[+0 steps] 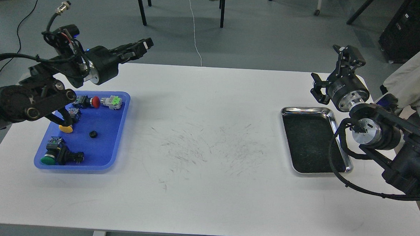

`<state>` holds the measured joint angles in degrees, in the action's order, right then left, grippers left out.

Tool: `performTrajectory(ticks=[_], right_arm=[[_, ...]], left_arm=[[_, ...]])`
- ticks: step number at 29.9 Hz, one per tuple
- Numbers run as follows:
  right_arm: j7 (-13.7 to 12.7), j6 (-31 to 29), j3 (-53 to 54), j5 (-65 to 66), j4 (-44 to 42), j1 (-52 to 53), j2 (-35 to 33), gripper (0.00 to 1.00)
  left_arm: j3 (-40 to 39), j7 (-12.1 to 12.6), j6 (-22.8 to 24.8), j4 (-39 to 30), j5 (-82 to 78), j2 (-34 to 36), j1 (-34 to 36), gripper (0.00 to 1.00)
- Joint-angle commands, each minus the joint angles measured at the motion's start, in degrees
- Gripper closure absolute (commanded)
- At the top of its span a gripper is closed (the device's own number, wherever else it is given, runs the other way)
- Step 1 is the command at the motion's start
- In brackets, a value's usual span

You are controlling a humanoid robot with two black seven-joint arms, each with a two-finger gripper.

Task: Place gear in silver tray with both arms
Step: 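Carry the black gear with the left gripper toward the silver tray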

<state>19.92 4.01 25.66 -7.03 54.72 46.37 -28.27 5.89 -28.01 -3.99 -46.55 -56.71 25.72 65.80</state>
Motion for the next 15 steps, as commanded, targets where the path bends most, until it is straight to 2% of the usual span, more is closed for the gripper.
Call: performTrajectory(ticks=[1,7,11,15], right_arm=[[-0.40,0.12,0.00,-0.18,-0.23,1.53,-0.47,0.01],[-0.58,0.30,0.09,-0.53,-0.93,3.99,-2.05,0.01],[-0.67,0.30,0.09,-0.79,-1.37,4.61,-2.67,0.01],[-1.98,0.30,0.09,-1.15,-1.37,5.57,-3.90,0.01]], left_arm=[[2.72,0.01,-0.31,0.85,-1.03,-7.86,1.17,0.90],[6.14,0.01,-1.01,4.28,-1.65,-18.67,0.82,0.90],[9.57,0.01,-3.12,5.24,-2.35,-24.91,0.03,0.90],[10.81,0.01,-3.56,8.49,-2.96,-25.72,-3.22,0.90]])
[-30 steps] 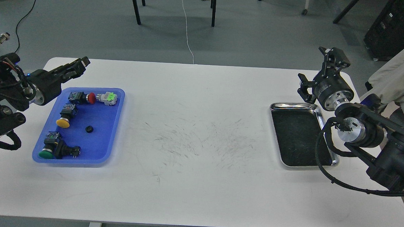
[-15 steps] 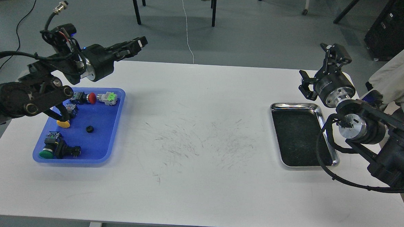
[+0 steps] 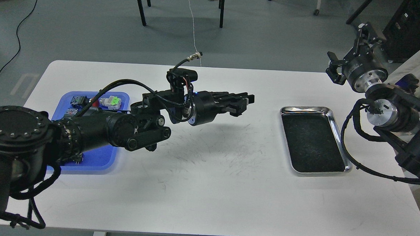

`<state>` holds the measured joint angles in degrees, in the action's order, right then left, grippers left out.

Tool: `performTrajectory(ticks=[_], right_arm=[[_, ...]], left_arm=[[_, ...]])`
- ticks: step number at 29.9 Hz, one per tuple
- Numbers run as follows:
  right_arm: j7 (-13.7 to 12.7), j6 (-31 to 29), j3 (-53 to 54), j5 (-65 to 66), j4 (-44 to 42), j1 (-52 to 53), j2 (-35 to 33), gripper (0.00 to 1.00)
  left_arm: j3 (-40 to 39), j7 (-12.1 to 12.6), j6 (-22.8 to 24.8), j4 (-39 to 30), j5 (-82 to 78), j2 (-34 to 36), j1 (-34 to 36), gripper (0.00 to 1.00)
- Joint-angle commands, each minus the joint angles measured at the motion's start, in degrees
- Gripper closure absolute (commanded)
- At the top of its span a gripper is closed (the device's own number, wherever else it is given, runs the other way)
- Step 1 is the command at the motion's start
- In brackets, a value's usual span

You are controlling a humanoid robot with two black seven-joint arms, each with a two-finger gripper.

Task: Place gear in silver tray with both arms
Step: 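Carry the black gear with the left gripper toward the silver tray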

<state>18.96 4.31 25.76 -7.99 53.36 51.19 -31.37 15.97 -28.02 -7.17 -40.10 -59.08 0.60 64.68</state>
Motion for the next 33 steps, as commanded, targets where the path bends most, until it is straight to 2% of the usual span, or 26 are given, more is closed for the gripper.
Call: performTrajectory(ticks=[1,8,11,23,33], right_arm=[[-1.64,0.00,0.00,-0.18,-0.01,0.75,-0.80,0.01],[-2.61,0.00,0.00,-0.27,-0.89,1.72,-0.80,0.01],[-3.40,0.00,-0.09,-0.27,-0.98,1.98,-0.89,0.01],[-3.40,0.08,-2.46,-0.27,-1.07,3.74,-0.71,0.01],[-3.40,0.70,-3.69,-0.27,-1.07,4.18,-0.63,0.01]], left_arm=[[0.64,0.02,-0.39,2.04,-1.29,-0.60,-2.71,0.90],[3.10,0.02,-2.32,5.03,-3.32,-0.60,-6.14,0.89],[3.10,0.02,-2.76,4.15,-3.93,-0.60,-6.76,0.89],[3.01,0.02,-7.07,-1.29,-8.24,-0.60,-9.57,0.88],[2.48,0.02,-7.07,-2.18,-8.42,-0.60,-10.01,0.84]])
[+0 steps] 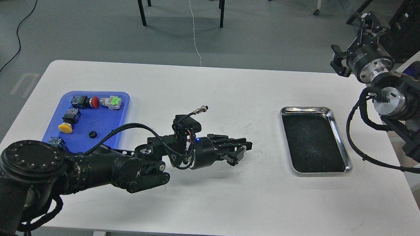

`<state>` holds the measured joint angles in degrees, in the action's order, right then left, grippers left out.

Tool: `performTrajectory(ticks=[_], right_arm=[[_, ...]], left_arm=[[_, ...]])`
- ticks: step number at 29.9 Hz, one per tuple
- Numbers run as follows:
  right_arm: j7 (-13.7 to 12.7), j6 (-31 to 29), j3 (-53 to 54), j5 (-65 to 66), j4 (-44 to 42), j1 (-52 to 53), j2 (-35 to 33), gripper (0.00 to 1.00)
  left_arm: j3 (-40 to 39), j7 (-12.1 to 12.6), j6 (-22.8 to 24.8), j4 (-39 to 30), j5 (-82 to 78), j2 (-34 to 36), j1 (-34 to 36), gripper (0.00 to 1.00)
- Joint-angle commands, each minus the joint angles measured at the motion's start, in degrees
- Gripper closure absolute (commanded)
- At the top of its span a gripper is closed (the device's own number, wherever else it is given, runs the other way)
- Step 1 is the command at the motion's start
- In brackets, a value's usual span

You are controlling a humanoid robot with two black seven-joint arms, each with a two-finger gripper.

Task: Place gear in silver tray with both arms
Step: 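Carry the black gear with the left gripper toward the silver tray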

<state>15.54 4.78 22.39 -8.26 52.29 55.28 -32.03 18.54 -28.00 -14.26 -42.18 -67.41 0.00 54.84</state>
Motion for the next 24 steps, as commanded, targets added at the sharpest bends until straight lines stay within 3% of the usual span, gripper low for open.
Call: performTrajectory(ticks=[1,24], right_arm=[[0.02,0.31,-0.33,0.00,0.00,0.09,0.03,0.01],[0.19,0.67,-2.79,0.09,0.09,0.09,0.39,0.01]], left_arm=[[-0.08,0.00,0.02,-0.10,-0.09,0.00,-0.26,0.83],[-1.66,0.00,0.11,-0.36,1.14,0.00,-1.67,0.56]])
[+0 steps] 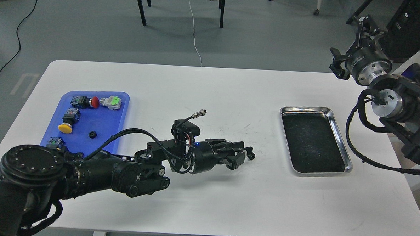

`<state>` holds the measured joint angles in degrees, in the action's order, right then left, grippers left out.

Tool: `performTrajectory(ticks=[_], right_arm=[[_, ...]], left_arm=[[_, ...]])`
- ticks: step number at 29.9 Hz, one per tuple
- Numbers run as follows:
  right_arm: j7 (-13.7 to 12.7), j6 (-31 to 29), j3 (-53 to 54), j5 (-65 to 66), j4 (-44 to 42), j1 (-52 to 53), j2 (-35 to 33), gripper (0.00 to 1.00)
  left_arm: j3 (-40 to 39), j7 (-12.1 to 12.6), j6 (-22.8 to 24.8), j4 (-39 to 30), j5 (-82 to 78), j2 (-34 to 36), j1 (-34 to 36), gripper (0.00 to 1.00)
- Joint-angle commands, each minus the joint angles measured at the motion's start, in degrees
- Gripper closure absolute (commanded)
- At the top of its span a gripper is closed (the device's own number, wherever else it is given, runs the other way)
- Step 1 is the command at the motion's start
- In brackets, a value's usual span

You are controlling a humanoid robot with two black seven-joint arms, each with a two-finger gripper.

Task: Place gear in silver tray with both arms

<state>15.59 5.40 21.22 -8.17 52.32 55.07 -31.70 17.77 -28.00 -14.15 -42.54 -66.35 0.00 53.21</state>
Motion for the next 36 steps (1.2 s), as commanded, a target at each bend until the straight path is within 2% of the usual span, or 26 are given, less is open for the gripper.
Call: performTrajectory(ticks=[1,9,13,20,23,24,27,36], right_arm=[[0.06,0.04,-2.23,-0.01,0.06,0.30,0.06,0.01],[0.06,-0.83,-5.48,-0.01,1.03,1.53,-2.66,0.01],[-0.03,-1.53,-7.94,-0.09,3.92,3.28,-6.61,0.01],[-0.12,-3.47,-16.28,0.87,11.12,7.94,-13.12,0.01],[-0.73,-5.14,-20.07,1.31,13.94,9.52,-15.93,0.01],[-1.52,-5.66,-21.38,1.75,15.08,10.05,-16.89,0.01],[-4.16,-7.16,-24.20,5.25,17.37,12.07,-18.66,0.01],[-4.78,-8.13,-39.13,17.83,20.27,24.10,-19.89,0.01]], left_arm=[[-1.59,0.00,0.00,0.00,0.08,0.00,0.06,0.55],[-12.04,0.00,0.17,1.14,0.52,0.00,0.58,0.51],[-19.07,0.00,0.53,2.11,1.39,0.00,1.11,0.49],[-29.79,0.00,0.35,4.66,6.57,0.00,1.20,0.37],[-34.63,0.00,0.44,5.88,8.51,1.48,1.20,0.18],[-36.30,0.00,0.53,6.32,9.39,2.27,1.20,0.14],[-39.38,0.00,0.70,6.42,12.99,5.26,1.20,0.14],[-46.06,0.00,0.70,9.31,23.62,11.86,1.02,0.06]])
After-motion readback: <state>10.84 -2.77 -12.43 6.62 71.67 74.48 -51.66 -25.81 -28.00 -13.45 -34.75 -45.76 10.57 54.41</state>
